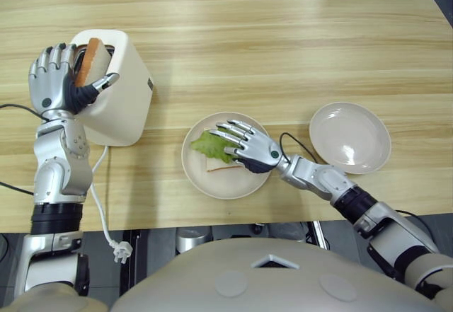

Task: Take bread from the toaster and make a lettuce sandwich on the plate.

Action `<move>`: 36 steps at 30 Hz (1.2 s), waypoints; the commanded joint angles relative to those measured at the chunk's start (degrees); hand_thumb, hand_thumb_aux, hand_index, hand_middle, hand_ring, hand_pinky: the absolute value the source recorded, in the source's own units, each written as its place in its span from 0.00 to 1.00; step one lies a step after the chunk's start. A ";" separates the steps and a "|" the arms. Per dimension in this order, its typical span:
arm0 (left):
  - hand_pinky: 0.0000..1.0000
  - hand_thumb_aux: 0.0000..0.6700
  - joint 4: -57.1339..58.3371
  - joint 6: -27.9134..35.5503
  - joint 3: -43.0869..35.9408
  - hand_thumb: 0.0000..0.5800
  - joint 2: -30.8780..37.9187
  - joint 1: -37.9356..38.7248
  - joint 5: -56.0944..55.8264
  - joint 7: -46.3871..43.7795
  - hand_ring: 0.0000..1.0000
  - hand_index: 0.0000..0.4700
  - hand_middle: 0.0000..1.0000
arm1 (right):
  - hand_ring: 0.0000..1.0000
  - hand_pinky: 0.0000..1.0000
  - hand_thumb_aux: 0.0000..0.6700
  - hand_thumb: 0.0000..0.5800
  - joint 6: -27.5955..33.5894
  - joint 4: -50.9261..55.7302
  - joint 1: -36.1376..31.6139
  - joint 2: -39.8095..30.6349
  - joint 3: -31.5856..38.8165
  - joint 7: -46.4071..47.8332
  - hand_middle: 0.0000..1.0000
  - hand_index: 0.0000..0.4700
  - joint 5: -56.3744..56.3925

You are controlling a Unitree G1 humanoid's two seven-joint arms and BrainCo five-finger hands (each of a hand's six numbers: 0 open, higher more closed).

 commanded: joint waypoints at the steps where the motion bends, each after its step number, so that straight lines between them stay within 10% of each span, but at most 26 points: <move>1: 0.00 0.00 1.45 0.06 -1.20 0.00 -0.18 -0.38 -0.46 -0.07 0.00 0.00 0.00 | 0.00 0.00 1.00 1.00 -0.60 1.02 0.23 0.37 0.50 1.24 0.00 0.98 0.70; 3: 0.00 0.00 1.71 -0.02 -1.26 0.00 -0.19 -0.56 -0.47 0.00 0.00 0.00 0.00 | 0.00 0.00 1.00 1.00 -0.85 1.50 0.16 0.53 0.43 1.43 0.00 0.98 0.93; 4: 0.00 0.00 1.85 -0.08 -1.28 0.00 -0.18 -0.65 -0.48 0.02 0.00 0.00 0.00 | 0.00 0.00 0.74 0.93 -0.95 1.64 0.13 0.59 0.37 1.53 0.00 0.72 1.00; 5: 0.00 0.00 1.94 -0.11 -1.28 0.00 -0.17 -0.67 -0.50 0.06 0.00 0.00 0.00 | 0.00 0.00 0.74 0.93 -1.05 1.80 0.08 0.67 0.32 1.62 0.00 0.72 1.05; 6: 0.00 0.00 2.01 -0.16 -1.28 0.00 -0.16 -0.71 -0.53 0.09 0.00 0.00 0.00 | 0.00 0.00 0.21 0.38 -1.14 1.90 0.04 0.73 0.23 1.71 0.00 0.21 1.13; 7: 0.00 0.00 2.07 -0.19 -1.29 0.00 -0.16 -0.73 -0.55 0.10 0.00 0.00 0.00 | 0.00 0.00 0.21 0.38 -1.25 1.94 0.02 0.76 0.12 1.78 0.00 0.21 1.25; 8: 0.00 0.00 2.13 -0.23 -1.33 0.00 -0.16 -0.79 -0.57 0.09 0.00 0.00 0.00 | 0.00 0.00 0.00 0.00 -1.33 1.81 0.01 0.75 -0.03 1.90 0.00 0.00 1.39; 34: 0.00 0.00 0.48 5.30 0.26 0.00 0.20 -1.56 0.34 2.78 0.00 0.00 0.00 | 0.00 0.00 0.00 0.00 -0.92 -8.50 -0.59 -1.00 -10.62 5.86 0.00 0.00 8.45; 35: 0.00 0.05 0.07 5.54 0.20 0.11 0.26 -1.37 0.29 2.63 0.00 0.05 0.00 | 0.00 0.00 0.00 0.00 -0.82 -8.49 -0.52 -0.99 -10.71 5.82 0.00 0.00 8.49; 36: 0.00 0.35 -0.67 5.73 0.03 0.57 0.29 -1.02 0.25 2.17 0.00 0.34 0.00 | 0.00 0.00 0.00 0.00 -0.75 -8.46 -0.48 -1.00 -10.85 5.70 0.00 0.00 8.57</move>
